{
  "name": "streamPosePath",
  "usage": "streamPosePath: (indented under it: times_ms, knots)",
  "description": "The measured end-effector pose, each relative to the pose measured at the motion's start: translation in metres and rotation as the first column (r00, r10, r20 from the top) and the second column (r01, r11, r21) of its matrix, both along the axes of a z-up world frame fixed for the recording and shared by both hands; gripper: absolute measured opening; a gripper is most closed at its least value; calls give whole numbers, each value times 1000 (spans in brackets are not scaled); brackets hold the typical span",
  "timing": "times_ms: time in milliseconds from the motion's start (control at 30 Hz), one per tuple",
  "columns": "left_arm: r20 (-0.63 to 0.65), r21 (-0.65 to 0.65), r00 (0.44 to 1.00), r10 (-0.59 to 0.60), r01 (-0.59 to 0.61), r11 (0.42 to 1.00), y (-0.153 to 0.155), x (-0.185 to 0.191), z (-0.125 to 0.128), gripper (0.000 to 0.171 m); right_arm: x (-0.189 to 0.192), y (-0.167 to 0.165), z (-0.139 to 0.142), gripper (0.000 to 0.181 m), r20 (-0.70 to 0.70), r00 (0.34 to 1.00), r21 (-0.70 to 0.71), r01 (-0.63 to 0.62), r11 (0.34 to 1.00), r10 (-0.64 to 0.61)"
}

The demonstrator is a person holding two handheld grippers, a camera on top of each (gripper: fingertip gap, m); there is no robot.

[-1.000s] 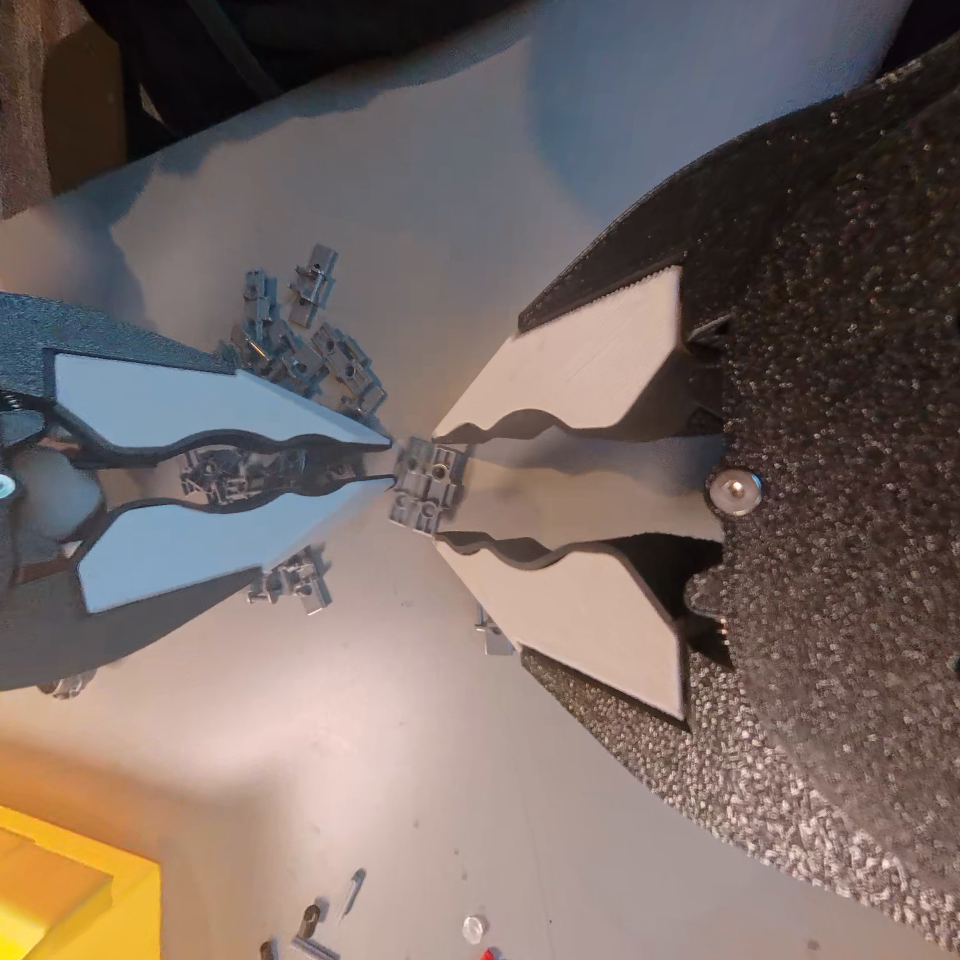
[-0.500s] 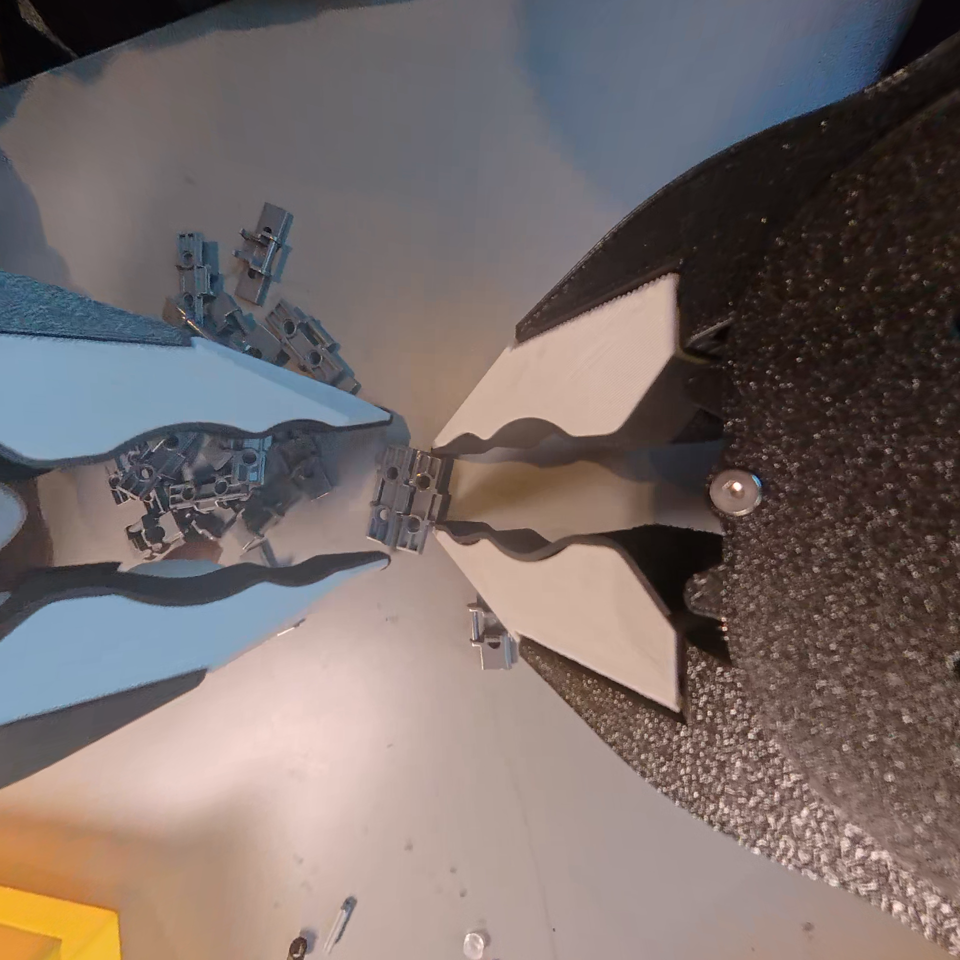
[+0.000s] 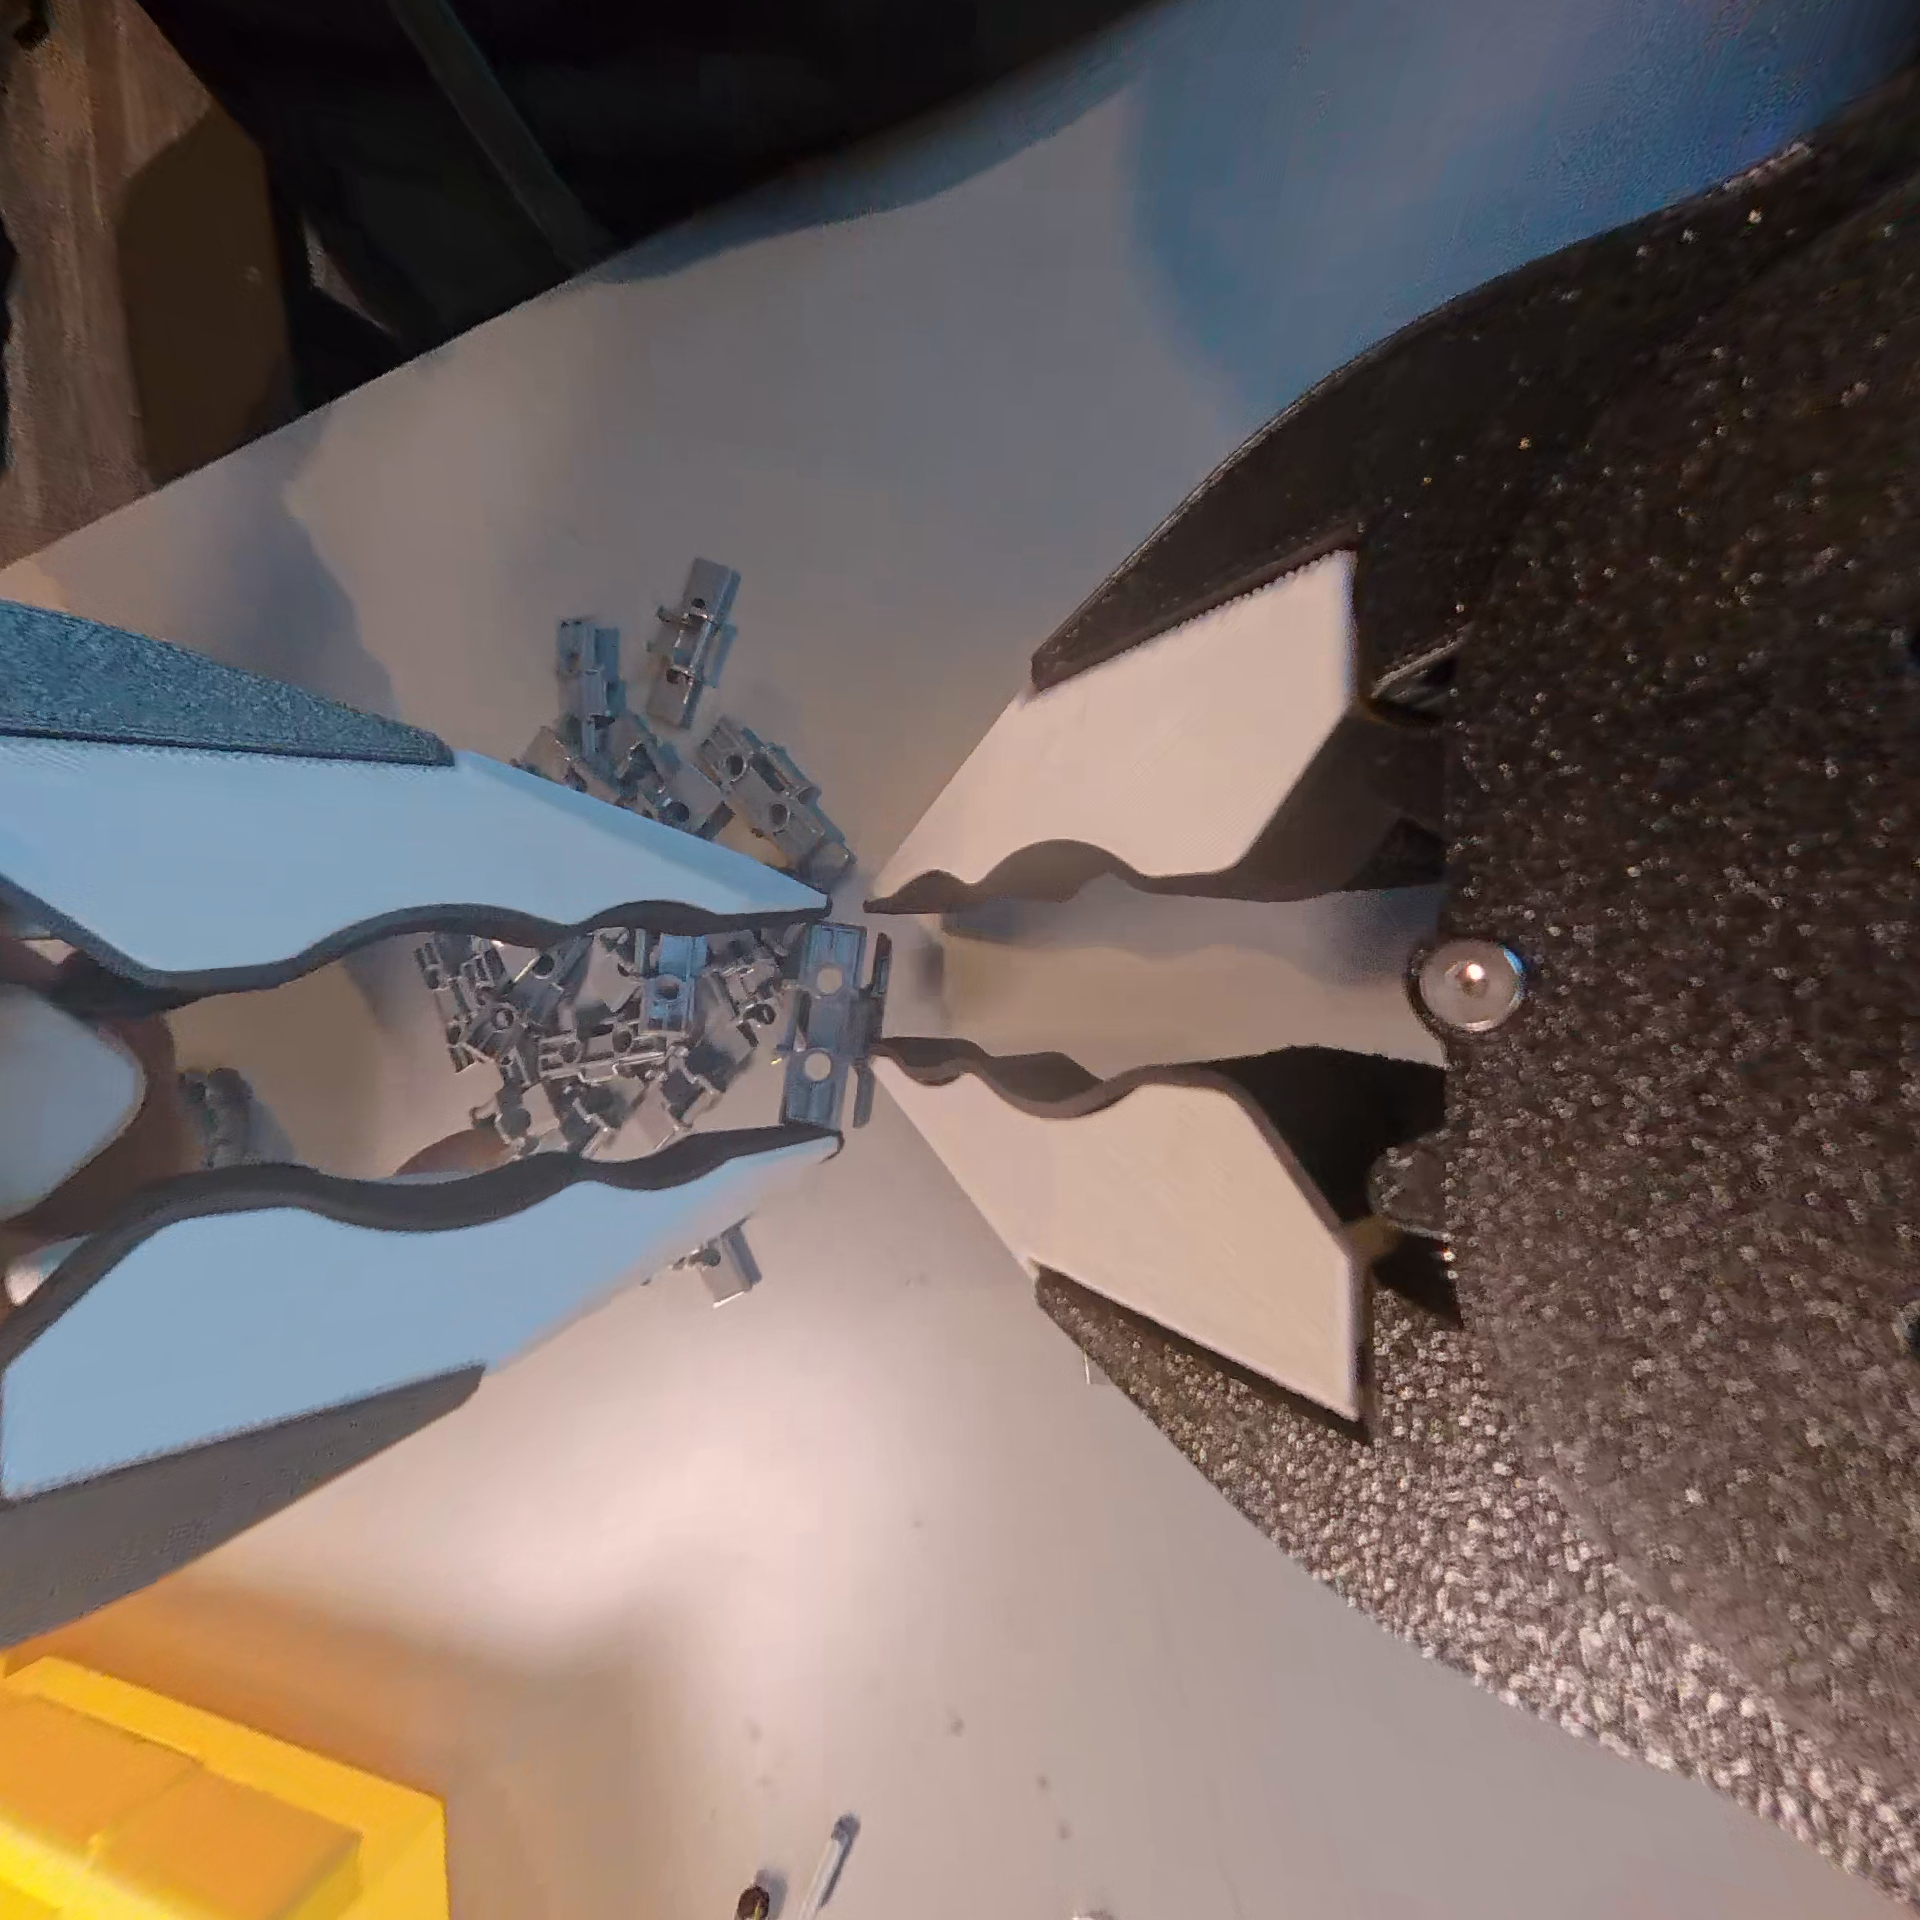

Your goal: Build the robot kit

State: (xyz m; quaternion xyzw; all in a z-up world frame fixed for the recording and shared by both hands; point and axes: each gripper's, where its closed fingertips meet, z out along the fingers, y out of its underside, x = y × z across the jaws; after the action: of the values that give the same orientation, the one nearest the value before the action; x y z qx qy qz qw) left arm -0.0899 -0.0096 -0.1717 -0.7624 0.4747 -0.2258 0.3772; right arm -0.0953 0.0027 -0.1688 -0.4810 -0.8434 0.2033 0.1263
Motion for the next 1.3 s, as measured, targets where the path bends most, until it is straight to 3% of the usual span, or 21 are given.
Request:
streamPosePath:
  times_ms: [167, 467, 633, 1000, 1300]
  knots:
    - [-78, -45, 997, -14, 11, 999, -3, 4, -19, 25, -1, -6, -10, 33, 63, 998, 9, -28, 1000, 27]
    - [-51, -81, 996, 71, -75, 994, 2, -28, -13, 28, -6, -6, -11, 34, 15, 1000, -37, -22, 999, 23]
    - [-40, -47, 998, 57, -59, 997, 2, -20, -9, 26, 3, 12, -8, 19, 3, 1000, -27, -7, 1000, 7]
    - [-89, -45, 995, 47, -51, 998, 1, -15, -16, 25, -14, -9, -19, 20, -28, 1000, -89, -16, 996, 14]
    - [-126, -34, 991, 47, -52, 998, 0, -31, -17, 14, -6, 20, -6, 23, -65, 996, -97, 59, 994, -65]
